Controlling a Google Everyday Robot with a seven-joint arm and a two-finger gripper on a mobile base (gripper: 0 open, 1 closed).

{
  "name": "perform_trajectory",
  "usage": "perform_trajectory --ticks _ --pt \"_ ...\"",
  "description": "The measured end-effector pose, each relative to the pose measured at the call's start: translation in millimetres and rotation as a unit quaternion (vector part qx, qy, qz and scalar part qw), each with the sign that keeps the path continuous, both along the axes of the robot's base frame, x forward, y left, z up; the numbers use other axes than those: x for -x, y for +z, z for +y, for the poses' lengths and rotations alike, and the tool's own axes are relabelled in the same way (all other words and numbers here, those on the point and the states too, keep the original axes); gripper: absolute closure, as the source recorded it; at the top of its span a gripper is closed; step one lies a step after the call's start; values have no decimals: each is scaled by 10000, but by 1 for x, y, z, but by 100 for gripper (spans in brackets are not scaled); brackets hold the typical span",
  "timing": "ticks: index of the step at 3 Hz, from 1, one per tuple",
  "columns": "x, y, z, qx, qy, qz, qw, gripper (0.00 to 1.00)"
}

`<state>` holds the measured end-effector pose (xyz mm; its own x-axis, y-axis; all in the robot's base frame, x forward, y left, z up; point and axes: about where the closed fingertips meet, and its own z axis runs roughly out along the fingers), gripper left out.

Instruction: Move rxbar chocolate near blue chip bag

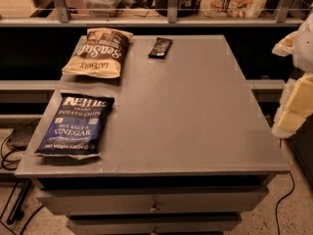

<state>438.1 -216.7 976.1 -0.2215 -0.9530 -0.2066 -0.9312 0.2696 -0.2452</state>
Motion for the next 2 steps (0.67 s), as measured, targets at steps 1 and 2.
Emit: perform_trajectory --ticks 1,2 --pt "0 0 0 0 0 -1 10000 0" --pt "-7 1 0 -336 -124 -105 9993 0"
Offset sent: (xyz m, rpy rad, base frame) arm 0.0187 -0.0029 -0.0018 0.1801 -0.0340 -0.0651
